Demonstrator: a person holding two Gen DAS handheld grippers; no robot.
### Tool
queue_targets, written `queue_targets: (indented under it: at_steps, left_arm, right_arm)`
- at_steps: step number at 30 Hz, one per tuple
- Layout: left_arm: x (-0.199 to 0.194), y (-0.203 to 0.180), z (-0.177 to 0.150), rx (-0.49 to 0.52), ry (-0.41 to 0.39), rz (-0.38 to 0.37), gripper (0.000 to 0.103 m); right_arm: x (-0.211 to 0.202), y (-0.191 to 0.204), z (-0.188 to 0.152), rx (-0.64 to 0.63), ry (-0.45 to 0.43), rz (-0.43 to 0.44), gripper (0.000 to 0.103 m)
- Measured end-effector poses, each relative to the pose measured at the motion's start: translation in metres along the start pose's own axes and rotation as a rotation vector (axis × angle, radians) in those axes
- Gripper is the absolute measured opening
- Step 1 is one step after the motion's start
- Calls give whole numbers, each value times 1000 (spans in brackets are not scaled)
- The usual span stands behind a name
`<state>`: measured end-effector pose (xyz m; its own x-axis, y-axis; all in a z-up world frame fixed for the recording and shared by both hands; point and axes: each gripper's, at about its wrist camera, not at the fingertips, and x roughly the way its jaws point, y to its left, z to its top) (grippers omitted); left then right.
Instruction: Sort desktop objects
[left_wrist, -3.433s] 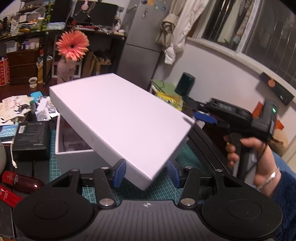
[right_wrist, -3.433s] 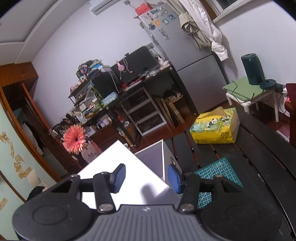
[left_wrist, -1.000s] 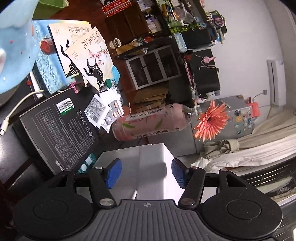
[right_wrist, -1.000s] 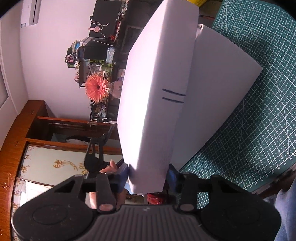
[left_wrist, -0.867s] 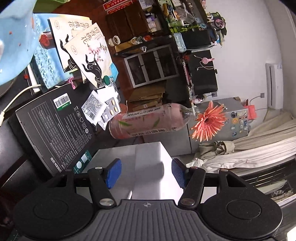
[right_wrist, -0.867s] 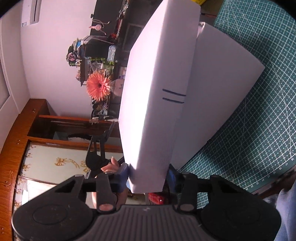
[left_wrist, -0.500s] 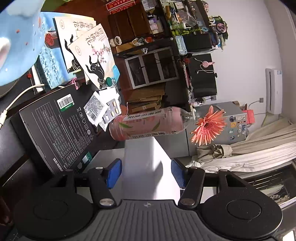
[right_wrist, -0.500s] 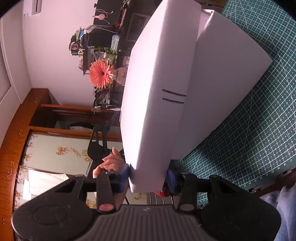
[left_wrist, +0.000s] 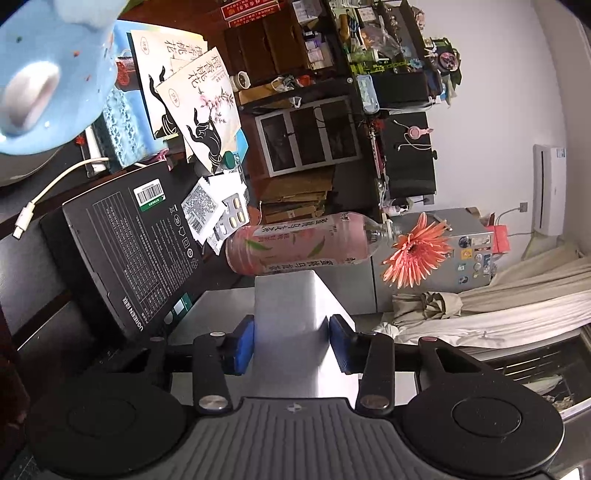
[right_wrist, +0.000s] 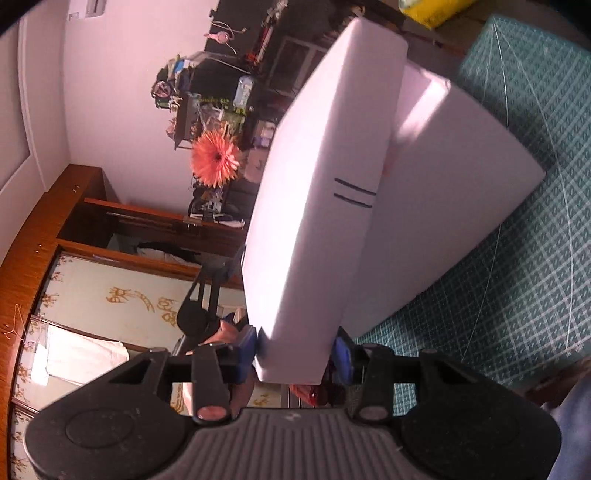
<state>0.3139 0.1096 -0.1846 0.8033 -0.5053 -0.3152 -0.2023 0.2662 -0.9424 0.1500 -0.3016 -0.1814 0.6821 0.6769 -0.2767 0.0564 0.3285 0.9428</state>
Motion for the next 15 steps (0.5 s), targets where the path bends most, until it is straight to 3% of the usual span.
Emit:
queue_targets:
  at_steps: [8, 15]
  left_arm:
    - [-15, 1, -7, -13, -34, 4, 41]
    - [-26, -6, -19, 15, -33, 2, 41]
  right_arm:
    - [-7, -1, 3, -23, -13, -12, 44]
    - [-24, -1, 14, -45, -83, -12, 45]
